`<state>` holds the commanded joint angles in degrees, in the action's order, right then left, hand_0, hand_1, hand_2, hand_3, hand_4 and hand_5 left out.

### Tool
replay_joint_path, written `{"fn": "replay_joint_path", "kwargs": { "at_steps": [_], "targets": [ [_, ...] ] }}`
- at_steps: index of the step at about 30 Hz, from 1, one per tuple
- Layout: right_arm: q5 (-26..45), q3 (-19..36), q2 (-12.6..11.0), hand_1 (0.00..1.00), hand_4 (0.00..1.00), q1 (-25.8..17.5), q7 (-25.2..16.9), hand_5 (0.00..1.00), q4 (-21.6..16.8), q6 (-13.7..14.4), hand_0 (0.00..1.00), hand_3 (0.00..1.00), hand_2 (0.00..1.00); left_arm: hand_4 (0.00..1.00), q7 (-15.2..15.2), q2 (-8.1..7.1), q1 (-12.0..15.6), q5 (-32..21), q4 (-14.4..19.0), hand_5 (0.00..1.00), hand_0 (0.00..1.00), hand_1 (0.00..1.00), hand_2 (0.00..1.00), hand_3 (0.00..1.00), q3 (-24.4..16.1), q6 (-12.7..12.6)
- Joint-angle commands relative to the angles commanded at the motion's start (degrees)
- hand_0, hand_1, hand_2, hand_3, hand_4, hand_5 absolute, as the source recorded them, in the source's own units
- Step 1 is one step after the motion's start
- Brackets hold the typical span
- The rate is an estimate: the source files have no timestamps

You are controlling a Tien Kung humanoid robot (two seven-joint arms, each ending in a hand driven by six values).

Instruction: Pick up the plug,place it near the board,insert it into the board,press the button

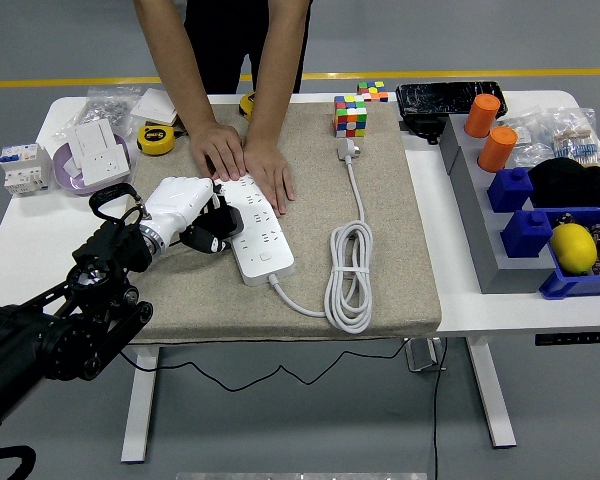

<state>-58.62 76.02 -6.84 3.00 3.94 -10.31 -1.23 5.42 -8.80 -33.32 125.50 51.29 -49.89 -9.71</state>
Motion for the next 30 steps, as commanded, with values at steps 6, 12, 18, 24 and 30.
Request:
{"fn": "replay_joint_path", "kwargs": {
  "at_steps": [6,12,18,24,30],
  "targets": [
    [-0.01,0.01,-0.1,0.723,0.998,0.04,0.03,0.783,0.0,0.0,0.804,0.69,0.715,0.673,0.0,0.39,-0.63,0.07,-1.11,0.031,0.522,0.489,0.333,0.333,0.47,0.19],
    [-0.07,0.09,-0.1,0.723,0.998,-0.04,0.04,0.783,0.0,0.0,0.805,0.691,0.716,0.673,0.19,0.18,-0.76,0.21,-1.15,0.031,0.523,0.5,0.335,0.334,0.73,0.78],
    [0.14,-0.07,-0.16,0.723,0.998,0.01,-0.04,0.783,0.0,-0.04,0.805,0.69,0.716,0.674,0.29,0.07,-0.86,0.4,-0.97,0.035,0.526,0.532,0.37,0.364,0.68,1.43],
    [0.78,-0.49,-0.08,0.723,0.998,0.05,-1.47,0.782,0.0,1.68,0.804,0.689,0.715,0.696,0.3,0.03,-1.09,0.73,-0.96,0.036,0.545,0.657,0.509,0.505,0.6,2.03],
    [0.77,-0.07,-0.24,0.71,0.998,0.02,-1.63,0.781,0.0,2.19,0.79,0.677,0.704,0.736,0.41,-0.14,-1.14,0.83,-0.93,0.037,0.597,0.789,0.696,0.588,0.68,2.67]
  ]
}}
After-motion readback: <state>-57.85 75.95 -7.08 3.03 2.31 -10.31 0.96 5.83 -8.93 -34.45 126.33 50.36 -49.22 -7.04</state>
